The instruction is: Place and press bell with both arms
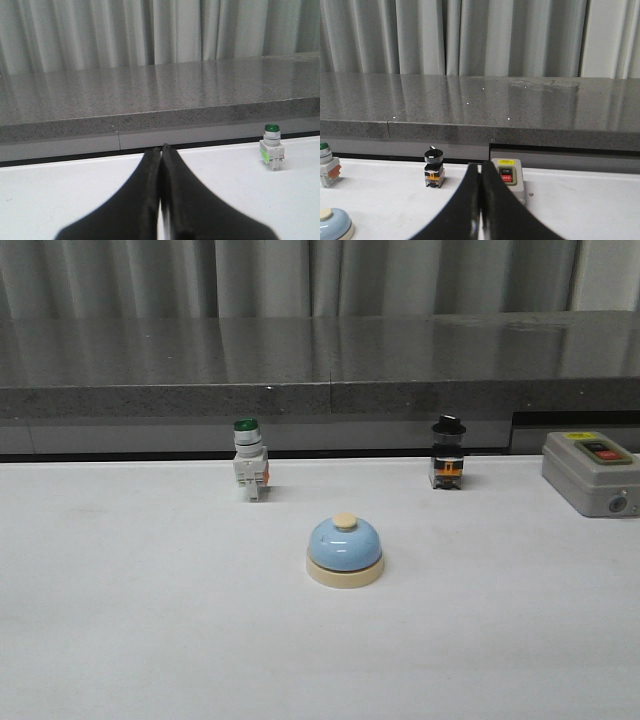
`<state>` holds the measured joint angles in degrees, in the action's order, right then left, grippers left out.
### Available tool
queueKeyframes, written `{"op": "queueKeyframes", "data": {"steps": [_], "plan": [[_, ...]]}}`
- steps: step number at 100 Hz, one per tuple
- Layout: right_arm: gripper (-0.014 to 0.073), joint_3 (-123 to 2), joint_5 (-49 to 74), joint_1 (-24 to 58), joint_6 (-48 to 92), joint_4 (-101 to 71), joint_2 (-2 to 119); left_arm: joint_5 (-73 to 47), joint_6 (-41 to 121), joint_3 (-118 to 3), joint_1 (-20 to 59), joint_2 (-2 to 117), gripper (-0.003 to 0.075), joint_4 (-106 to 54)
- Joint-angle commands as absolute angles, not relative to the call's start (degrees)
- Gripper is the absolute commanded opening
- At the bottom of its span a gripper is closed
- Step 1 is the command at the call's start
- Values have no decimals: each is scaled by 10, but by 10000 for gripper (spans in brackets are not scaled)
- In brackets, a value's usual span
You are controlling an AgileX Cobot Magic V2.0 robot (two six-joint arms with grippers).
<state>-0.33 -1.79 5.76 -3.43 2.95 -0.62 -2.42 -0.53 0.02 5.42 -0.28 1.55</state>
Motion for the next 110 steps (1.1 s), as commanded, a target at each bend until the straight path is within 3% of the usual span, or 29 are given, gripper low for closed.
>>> {"op": "queueKeyframes", "data": {"steps": [1,60,110], "plan": [[-60,-64,-25,55,-32,35,2,22,-11,25,54,-19,-20,15],[-60,-447,354,55,-32,35,351,22,-11,25,54,-19,-20,15],[-60,-480,370,58,-31,34,455,22,-11,25,54,-19,-20,15]]}}
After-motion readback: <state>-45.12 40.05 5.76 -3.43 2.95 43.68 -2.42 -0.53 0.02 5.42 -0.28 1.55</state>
